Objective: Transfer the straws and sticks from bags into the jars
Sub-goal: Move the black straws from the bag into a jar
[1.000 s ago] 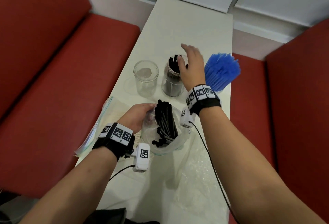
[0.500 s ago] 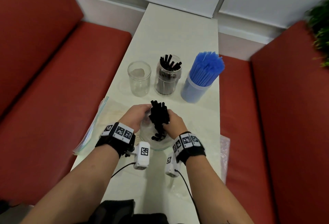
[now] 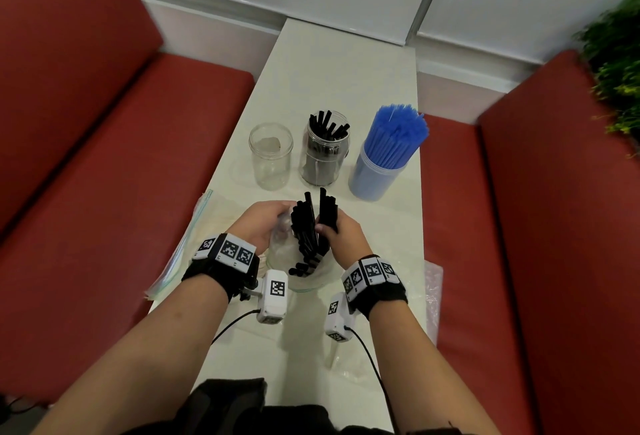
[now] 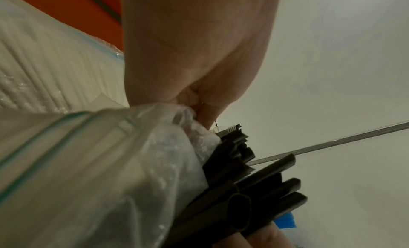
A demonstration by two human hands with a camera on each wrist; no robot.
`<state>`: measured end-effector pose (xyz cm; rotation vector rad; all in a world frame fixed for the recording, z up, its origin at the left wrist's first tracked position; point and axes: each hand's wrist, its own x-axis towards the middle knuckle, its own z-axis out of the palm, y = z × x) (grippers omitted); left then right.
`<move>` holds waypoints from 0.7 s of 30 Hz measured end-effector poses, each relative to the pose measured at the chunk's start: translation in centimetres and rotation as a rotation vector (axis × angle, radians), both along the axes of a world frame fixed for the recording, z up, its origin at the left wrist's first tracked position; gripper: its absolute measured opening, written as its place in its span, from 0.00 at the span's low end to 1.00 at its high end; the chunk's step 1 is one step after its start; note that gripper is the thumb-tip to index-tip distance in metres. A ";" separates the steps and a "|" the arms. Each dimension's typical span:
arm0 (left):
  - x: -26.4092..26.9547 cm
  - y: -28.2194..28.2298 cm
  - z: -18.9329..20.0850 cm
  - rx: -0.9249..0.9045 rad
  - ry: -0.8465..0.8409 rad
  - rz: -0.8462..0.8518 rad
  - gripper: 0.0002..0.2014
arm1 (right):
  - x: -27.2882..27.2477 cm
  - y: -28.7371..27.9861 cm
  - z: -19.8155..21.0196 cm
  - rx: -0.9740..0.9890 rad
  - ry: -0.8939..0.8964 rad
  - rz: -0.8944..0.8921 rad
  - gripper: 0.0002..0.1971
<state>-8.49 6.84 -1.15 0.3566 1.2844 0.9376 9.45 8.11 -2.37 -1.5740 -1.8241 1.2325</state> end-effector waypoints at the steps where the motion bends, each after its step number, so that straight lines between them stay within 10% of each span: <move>1: -0.1 -0.1 0.1 0.001 0.002 -0.006 0.14 | -0.1 0.0 0.1 0.005 0.006 0.011 0.12; 11: -0.4 0.1 0.5 -0.026 -0.023 -0.018 0.14 | -0.5 1.3 2.7 -0.078 0.189 0.036 0.07; 21: -0.7 1.6 0.3 -0.016 -0.032 -0.021 0.17 | -0.6 12.3 15.5 0.219 0.608 -0.083 0.07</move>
